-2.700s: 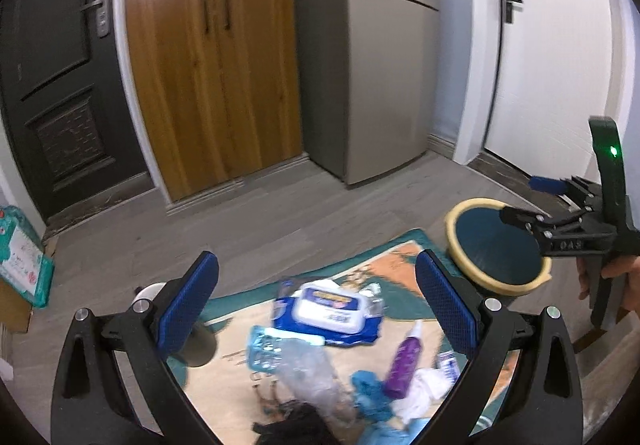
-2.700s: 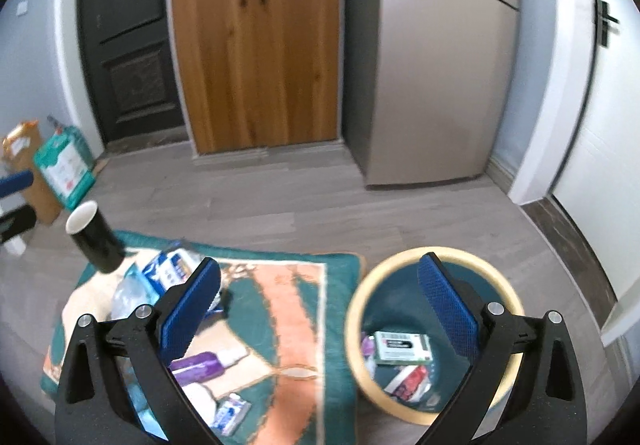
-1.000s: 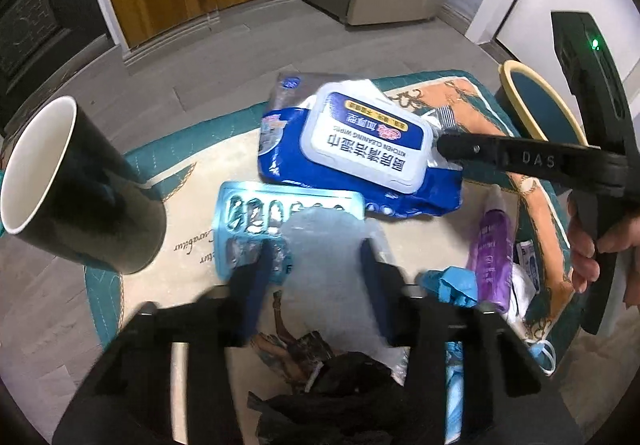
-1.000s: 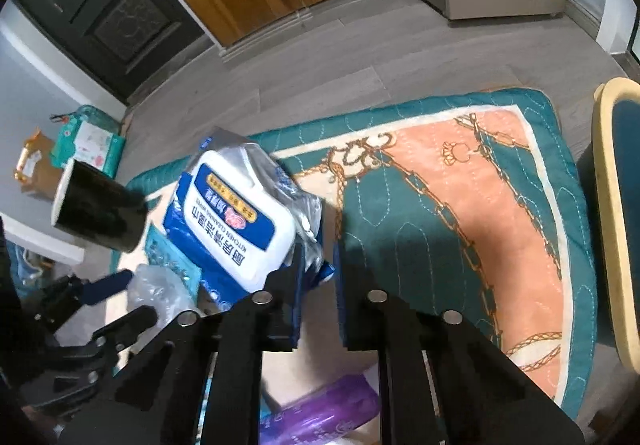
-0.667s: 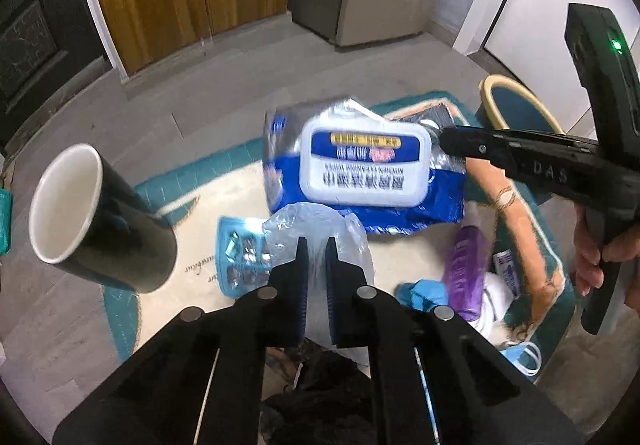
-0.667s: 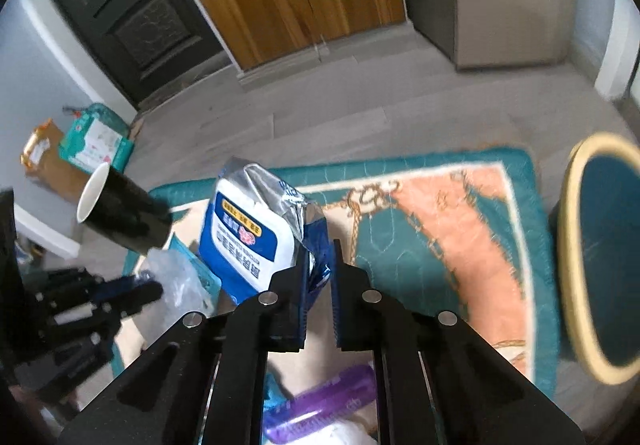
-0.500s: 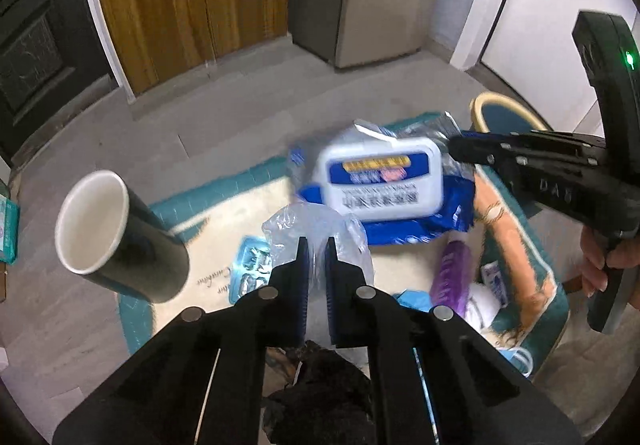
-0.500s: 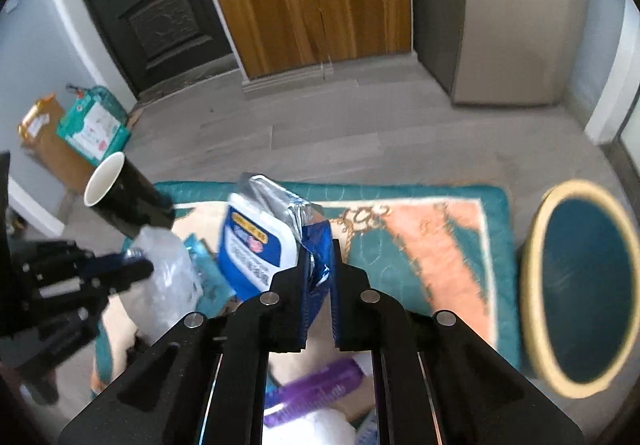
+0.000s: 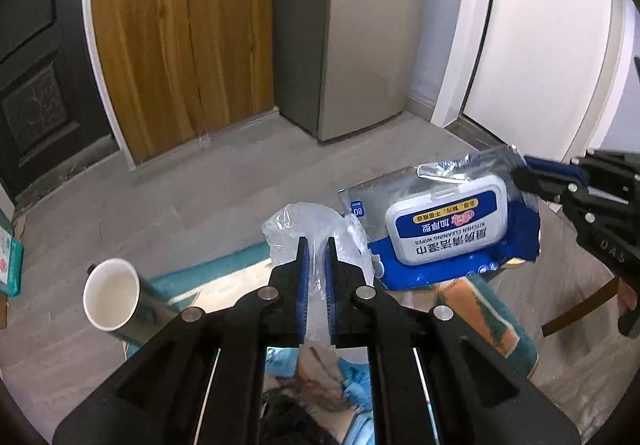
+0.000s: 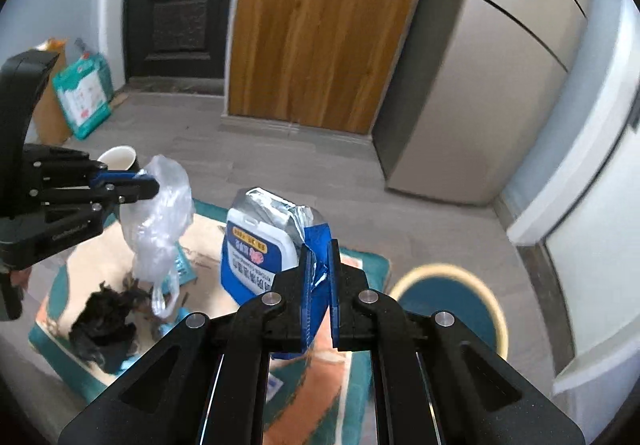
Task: Collect trash
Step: 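Grasp the blue wipes pack with the right gripper while the left grasps the clear plastic bag, then carry the wipes pack and plastic bag over the teal bin and release both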
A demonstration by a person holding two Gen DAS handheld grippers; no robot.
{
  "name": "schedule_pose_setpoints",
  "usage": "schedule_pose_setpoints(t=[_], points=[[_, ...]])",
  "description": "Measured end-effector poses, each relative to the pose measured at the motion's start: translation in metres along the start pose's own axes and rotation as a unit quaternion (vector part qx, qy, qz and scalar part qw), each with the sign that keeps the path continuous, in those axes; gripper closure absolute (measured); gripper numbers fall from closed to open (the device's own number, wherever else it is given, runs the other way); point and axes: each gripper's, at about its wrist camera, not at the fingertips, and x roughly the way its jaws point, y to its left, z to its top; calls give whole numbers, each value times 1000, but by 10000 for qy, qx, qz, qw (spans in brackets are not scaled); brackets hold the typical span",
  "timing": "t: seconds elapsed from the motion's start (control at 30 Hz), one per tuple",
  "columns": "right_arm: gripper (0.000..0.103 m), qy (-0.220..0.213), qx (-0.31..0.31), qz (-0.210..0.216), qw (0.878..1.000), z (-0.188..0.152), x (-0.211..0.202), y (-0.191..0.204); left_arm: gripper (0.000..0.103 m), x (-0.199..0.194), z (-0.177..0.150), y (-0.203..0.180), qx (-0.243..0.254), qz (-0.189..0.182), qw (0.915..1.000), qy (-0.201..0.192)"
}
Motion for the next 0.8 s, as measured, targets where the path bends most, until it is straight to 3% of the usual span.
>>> schedule_pose_setpoints(t=[0.8], points=[[94, 349, 1203, -467, 9910, -62, 20, -148, 96, 86, 33, -142, 842, -405, 9955, 183]])
